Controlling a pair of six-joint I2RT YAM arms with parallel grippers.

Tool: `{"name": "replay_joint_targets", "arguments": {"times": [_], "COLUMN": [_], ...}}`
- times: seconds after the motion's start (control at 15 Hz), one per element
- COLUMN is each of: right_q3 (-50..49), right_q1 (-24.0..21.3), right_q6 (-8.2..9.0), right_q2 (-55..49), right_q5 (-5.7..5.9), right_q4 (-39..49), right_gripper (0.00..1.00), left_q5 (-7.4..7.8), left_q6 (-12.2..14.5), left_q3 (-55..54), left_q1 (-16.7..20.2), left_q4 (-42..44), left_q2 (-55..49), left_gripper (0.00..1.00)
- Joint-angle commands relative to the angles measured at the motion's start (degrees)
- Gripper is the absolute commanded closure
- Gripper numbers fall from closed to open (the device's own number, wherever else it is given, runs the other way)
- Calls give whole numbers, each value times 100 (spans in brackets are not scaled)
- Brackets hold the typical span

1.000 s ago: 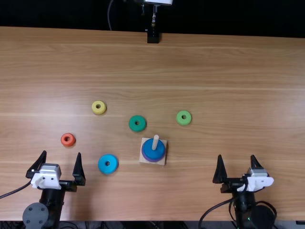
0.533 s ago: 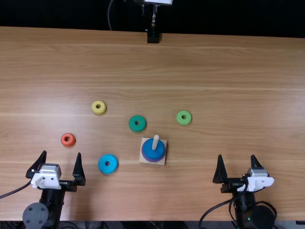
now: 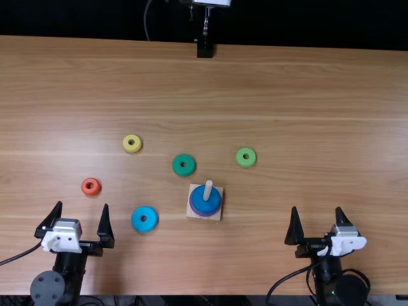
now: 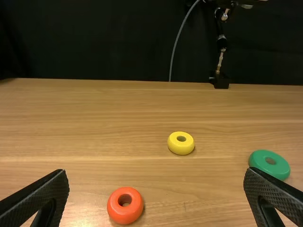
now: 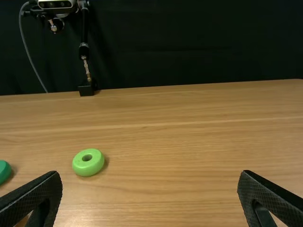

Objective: Build the Hanoi tower: stack the rings onto the peg from bottom to top in this color order: purple, dark blue, light blue, dark green, light green, yellow, orange.

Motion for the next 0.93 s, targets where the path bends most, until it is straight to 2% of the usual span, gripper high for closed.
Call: {"name": "replay_joint_targets", "arguments": {"times": [0.0,0.27,0.4,0.53,0.6,0.73,0.87], "right_q3": [-29,-29,-29,-29,-29,-29,-29], "right_q1": [-24,-24,-24,-33,-24,-33,-33], "right_q6": [5,5,5,5,5,5,5], "right_q2": [-64,-64,-64,-64,-64,-64,-64], "right_q5": [-10,-10,-10,-10,-10,-10,0], "right_q4": [24,24,24,24,24,24,24], "right_gripper": [0,0,0,0,0,0,0], "left_q5": [44,23,87,23,76,97,97], "left_q6": [22,22,1,32,22,22,22], "left_q3": [-93,-93,-93,-93,-93,-75,399], "left_q1": [38,46,46,38,38,-103,-173], "left_q4": [-102,-112,-134,-144,-134,-81,-60], "left_q2": [-69,-69,-69,-69,-69,-69,221], "left_gripper": [0,0,0,0,0,0,0]}}
